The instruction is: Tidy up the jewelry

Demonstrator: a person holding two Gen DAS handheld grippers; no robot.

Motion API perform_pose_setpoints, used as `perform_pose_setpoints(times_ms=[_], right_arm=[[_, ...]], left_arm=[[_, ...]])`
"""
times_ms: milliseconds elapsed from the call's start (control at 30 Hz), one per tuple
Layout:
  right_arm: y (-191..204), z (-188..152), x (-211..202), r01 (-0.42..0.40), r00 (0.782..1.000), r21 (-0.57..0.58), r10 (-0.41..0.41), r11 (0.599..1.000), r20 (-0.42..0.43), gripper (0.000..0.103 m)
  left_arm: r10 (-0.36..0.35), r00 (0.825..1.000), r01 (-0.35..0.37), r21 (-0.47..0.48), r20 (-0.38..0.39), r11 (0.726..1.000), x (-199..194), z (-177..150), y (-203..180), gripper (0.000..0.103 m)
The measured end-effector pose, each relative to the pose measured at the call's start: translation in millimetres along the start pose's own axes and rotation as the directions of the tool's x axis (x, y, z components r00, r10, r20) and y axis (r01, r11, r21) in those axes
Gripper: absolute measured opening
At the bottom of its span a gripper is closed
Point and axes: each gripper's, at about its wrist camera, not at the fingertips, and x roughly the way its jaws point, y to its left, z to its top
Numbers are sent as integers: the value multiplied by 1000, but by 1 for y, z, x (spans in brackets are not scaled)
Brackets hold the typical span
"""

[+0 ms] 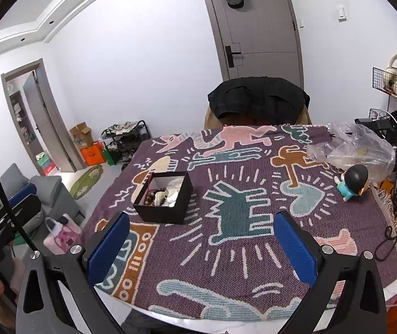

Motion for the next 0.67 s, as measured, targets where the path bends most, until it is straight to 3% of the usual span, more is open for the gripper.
perform_pose_setpoints(times_ms=[667], right_arm=[[1,0,2,2,1000,-3,-2,1000,-5,103]], left_arm=[[13,1000,-13,5,-7,1000,2,-1,-2,103]])
